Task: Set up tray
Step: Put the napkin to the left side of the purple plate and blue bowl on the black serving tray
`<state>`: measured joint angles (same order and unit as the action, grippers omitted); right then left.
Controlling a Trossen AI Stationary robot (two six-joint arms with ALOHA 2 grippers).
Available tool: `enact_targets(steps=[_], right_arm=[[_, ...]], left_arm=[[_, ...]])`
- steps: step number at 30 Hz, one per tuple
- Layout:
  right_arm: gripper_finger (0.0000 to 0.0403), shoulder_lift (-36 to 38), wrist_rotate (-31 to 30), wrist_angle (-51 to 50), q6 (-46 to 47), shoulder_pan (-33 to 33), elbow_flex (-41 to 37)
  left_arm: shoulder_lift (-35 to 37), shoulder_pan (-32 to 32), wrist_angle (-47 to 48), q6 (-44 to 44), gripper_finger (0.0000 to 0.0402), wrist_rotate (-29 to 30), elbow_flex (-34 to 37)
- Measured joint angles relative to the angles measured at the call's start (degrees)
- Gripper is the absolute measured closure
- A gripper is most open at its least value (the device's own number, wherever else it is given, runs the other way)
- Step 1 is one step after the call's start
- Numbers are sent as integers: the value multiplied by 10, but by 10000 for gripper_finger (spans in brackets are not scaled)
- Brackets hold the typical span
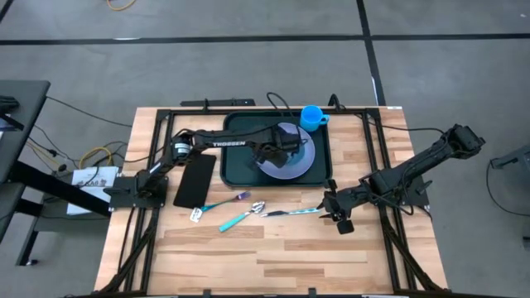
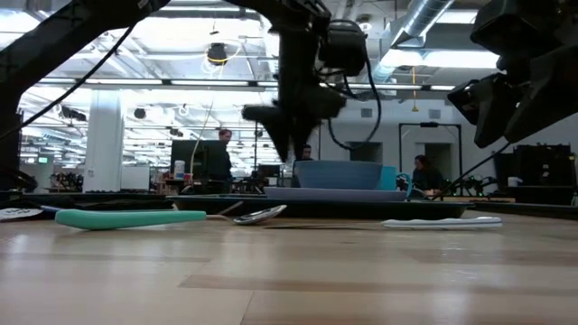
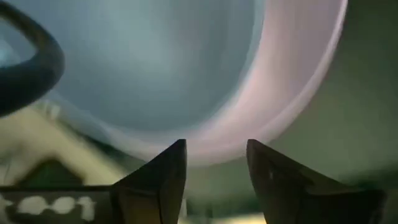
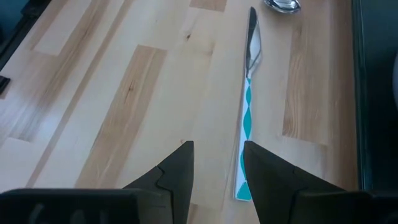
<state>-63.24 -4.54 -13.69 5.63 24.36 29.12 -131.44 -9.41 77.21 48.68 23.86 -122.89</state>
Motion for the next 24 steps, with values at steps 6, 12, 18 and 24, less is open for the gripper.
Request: enact_targets(steps=[6,12,18,24], right_arm=[[272,0,0,0,0,0,0],[272,0,0,10,4,0,-1],[272,0,0,24,10,-1,-1],[272,0,0,30,35,-1,-1]], left_arm=[[15,0,123,-138,238,18,-121],[160,21,93,-187,245,-30,-103],[292,5,92,-323,258,-252,-102],[390,52,109,-465,286,-62,-25]])
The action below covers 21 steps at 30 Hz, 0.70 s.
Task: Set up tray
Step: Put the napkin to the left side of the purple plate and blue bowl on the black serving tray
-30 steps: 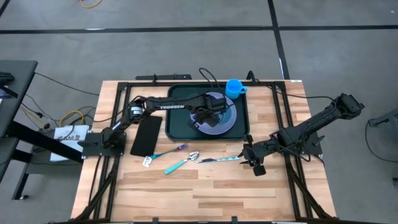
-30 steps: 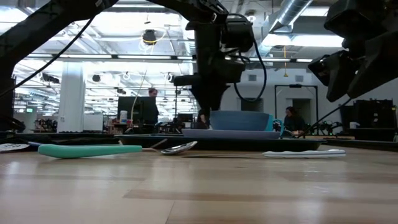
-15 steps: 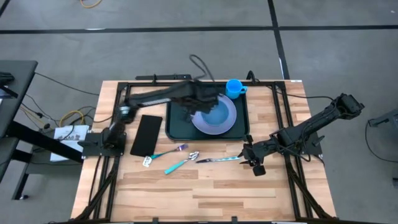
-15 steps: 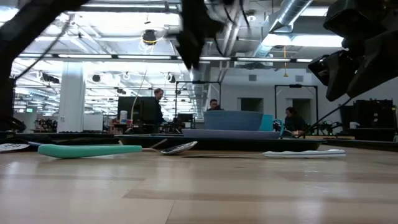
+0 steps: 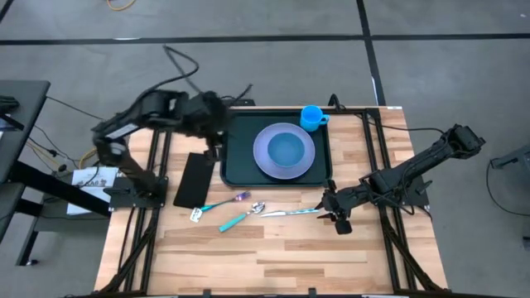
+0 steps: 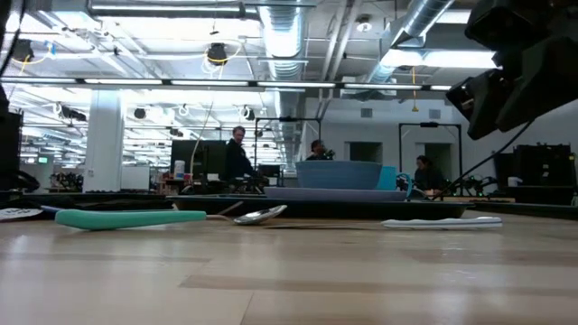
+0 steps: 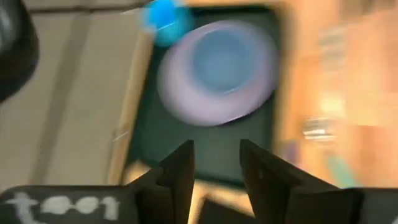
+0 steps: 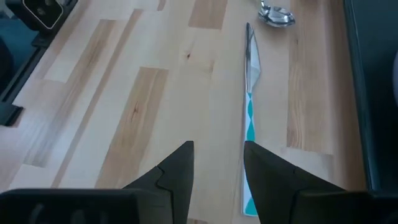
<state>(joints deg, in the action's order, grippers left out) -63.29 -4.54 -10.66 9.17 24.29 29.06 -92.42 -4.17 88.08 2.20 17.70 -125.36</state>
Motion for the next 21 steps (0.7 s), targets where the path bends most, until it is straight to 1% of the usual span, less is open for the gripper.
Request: enact_targets(steps=[2,3,4,6,9,11,14,16,19,21], right_arm=[[272,-1,0,0,5,0,0],[272,-1,0,0,9,0,0],[272,-1,0,0,10,0,0],[272,-1,0,0,11,1,0],[272,-1,0,0,11,1,0],[272,-1,0,0,11,1,0],[272,-1,0,0,9,1,0],[272,-1,0,2,6,1,0],[272,-1,0,9,-6,-1,0],[272,-1,0,14,-14,0,0]], left_arm=[[36,18,3,-45,294,82,58],[55,25,4,-61,297,103,92],[72,30,5,-77,299,111,129],[108,38,5,-106,301,105,211],[158,41,-2,-145,301,76,348],[190,42,-19,-159,301,45,446],[227,42,-52,-166,301,-38,579],[244,42,-64,-181,301,-87,657],[256,42,-79,-220,301,-115,755],[258,42,-96,-240,301,-139,808]])
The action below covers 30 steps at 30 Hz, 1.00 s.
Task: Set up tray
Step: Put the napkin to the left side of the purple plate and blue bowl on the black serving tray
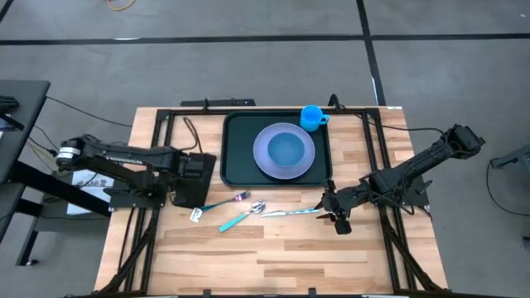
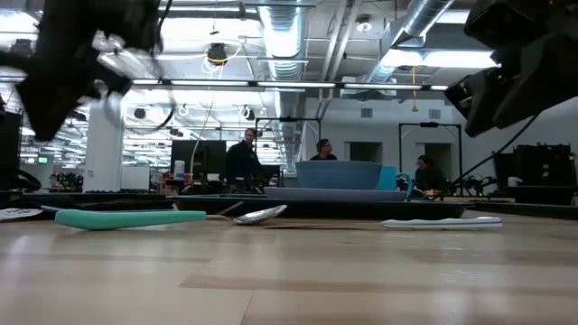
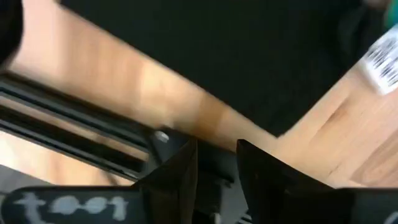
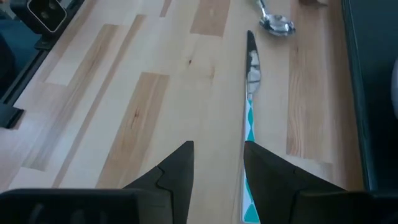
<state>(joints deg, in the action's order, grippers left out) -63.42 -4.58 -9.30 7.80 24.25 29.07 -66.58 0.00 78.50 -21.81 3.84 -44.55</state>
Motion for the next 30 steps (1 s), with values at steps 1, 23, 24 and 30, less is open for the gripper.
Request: enact_targets(steps=[1,23,24,30], right_arm=[[272,0,0,2,-3,0,0],[272,0,0,15,-18,0,0],[272,0,0,15,-18,0,0],[272,0,0,16,-18,0,0]], left_arm=[[0,0,-16,-5,301,-18,21],[0,140,-193,-165,301,-3,108],[0,143,-197,-170,301,-3,108],[-7,166,-225,-165,301,16,108]])
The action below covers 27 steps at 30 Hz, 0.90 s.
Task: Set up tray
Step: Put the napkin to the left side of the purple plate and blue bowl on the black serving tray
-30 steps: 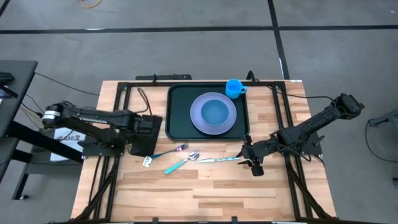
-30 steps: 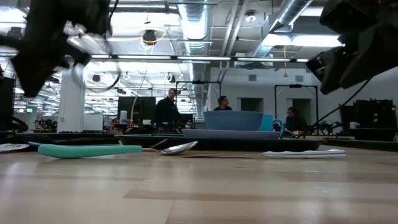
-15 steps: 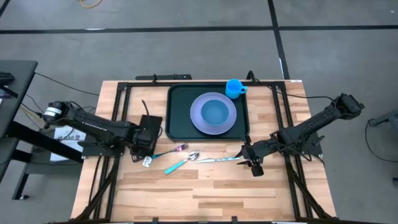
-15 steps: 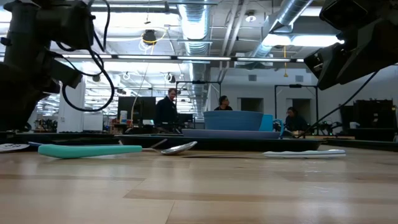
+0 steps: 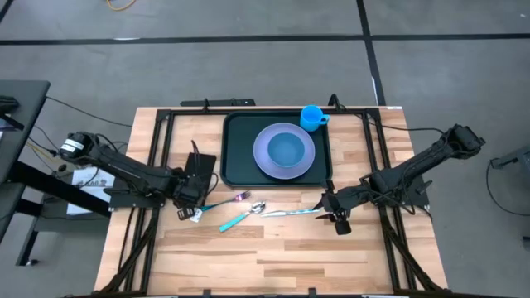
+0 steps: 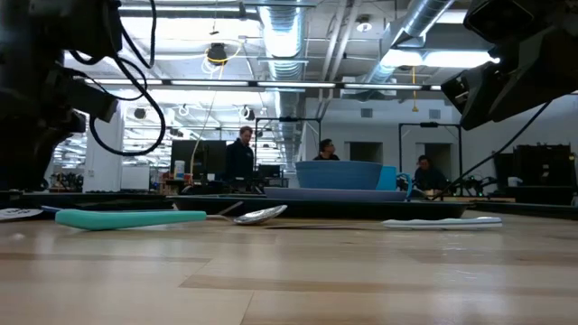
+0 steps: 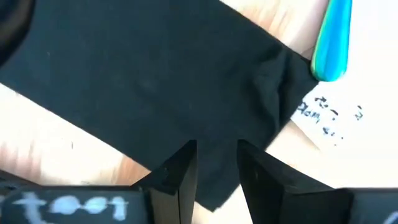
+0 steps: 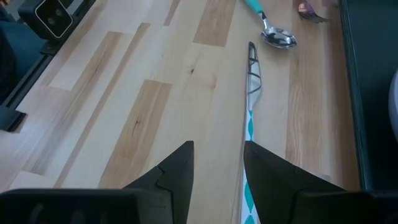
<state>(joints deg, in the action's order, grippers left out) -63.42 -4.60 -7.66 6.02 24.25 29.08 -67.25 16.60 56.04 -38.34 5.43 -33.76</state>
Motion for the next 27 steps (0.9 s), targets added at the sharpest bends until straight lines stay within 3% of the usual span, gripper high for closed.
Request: enact_targets(steps=[14,20,27], right_arm=[[272,0,0,4,0,0,-3],[272,0,-1,4,0,0,-3],[272,0,-1,4,0,0,-3]], left_arm=[[-142,37,-38,71,301,12,-10],[-104,41,-5,73,301,33,-38],[-53,41,-7,89,301,-5,-58]])
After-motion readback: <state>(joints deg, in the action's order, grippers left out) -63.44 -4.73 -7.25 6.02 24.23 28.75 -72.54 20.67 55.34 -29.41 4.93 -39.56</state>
